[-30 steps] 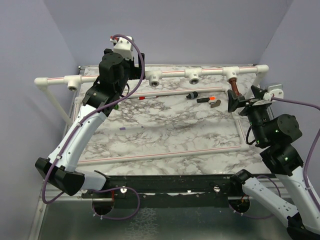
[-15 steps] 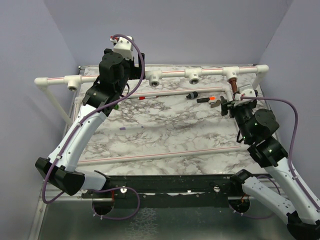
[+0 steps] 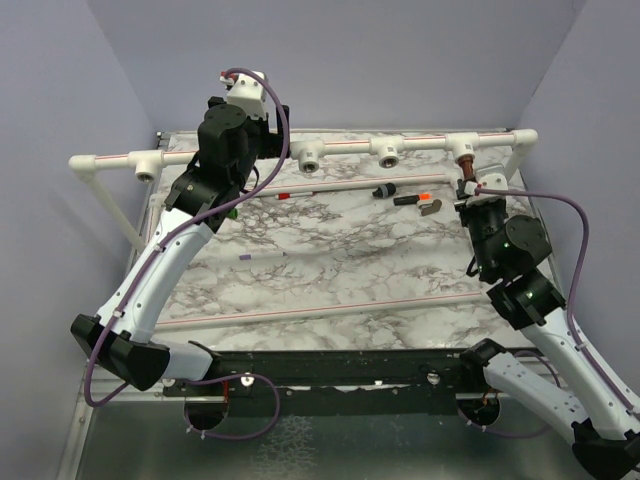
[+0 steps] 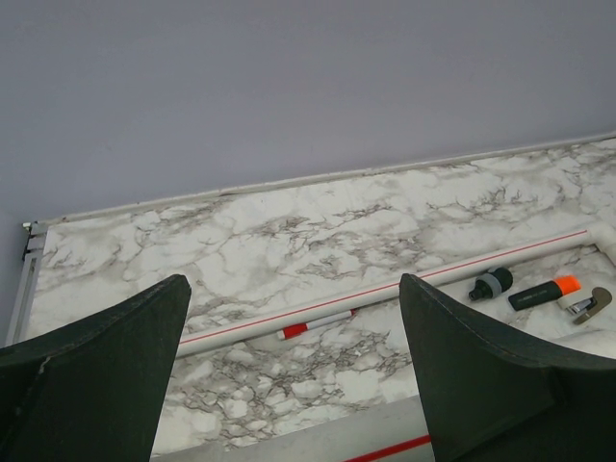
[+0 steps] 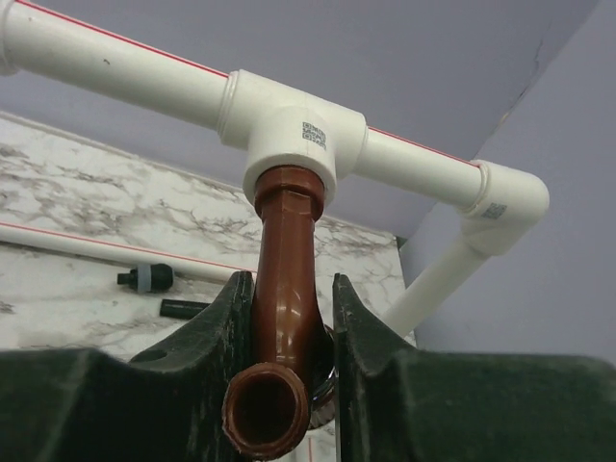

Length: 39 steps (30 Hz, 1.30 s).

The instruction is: Install the water faucets

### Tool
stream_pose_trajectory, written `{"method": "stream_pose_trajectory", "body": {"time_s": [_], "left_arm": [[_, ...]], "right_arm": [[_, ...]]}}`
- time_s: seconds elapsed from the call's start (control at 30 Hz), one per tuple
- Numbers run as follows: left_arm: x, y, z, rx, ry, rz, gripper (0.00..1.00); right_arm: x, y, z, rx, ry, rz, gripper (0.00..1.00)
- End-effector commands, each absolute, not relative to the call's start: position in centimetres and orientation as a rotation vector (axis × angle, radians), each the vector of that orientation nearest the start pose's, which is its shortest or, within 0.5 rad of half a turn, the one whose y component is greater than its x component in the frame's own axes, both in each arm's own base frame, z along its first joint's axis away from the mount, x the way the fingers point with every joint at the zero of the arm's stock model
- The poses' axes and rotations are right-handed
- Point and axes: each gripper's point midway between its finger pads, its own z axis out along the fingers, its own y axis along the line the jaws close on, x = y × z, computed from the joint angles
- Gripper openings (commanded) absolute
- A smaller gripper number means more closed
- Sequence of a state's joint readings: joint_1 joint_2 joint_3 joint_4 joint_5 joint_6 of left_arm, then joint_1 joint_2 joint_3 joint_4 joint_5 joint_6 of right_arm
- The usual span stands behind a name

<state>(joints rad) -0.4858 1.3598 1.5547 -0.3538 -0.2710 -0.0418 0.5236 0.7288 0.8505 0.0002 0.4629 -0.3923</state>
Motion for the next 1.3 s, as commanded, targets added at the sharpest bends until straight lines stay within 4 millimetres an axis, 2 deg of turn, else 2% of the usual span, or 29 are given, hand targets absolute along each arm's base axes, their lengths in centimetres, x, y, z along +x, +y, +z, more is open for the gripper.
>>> {"method": "stream_pose_trajectory", "body": {"time_s": [0.0,0.03,0.07,0.23,0.5,0.83,0.97,1.23,1.27], "left_arm": [[38.0,-18.7,29.0,0.414,2.039,-0.158,0.92],[38.0,-18.7,29.1,0.414,2.037,-0.158,0.92],[38.0,-18.7,29.1,0.415,2.037,-0.159,0.92],[38.0,-18.7,29.0,0.415,2.039,-0.157,0.92],[38.1,-18.8,29.1,0.415,2.037,-0.159,0.92],[38.0,-18.8,29.3,0.408,2.034,-0.163,0.92],[38.1,-18.7,29.8,0.395,2.027,-0.162,0.92],[37.7,-18.9,32.0,0.368,1.992,-0.205,0.92],[37.5,-19.2,32.4,0.372,1.983,-0.228,0.95]], "right_arm": [[29.7,6.2,36.2,-0.239,1.447,-0.221,0.08],[29.7,6.2,36.1,-0.229,1.449,-0.213,0.01],[29.6,6.1,36.2,-0.211,1.449,-0.202,0.01],[29.2,6.4,36.5,-0.115,1.438,-0.092,0.0],[29.0,8.6,36.7,0.053,1.436,0.197,0.01],[28.9,10.7,37.5,0.213,1.418,0.464,0.0],[29.3,11.3,37.6,0.221,1.421,0.494,0.0],[30.4,10.5,37.6,0.17,1.431,0.357,0.0],[30.5,10.5,37.4,0.156,1.438,0.34,0.01]]}}
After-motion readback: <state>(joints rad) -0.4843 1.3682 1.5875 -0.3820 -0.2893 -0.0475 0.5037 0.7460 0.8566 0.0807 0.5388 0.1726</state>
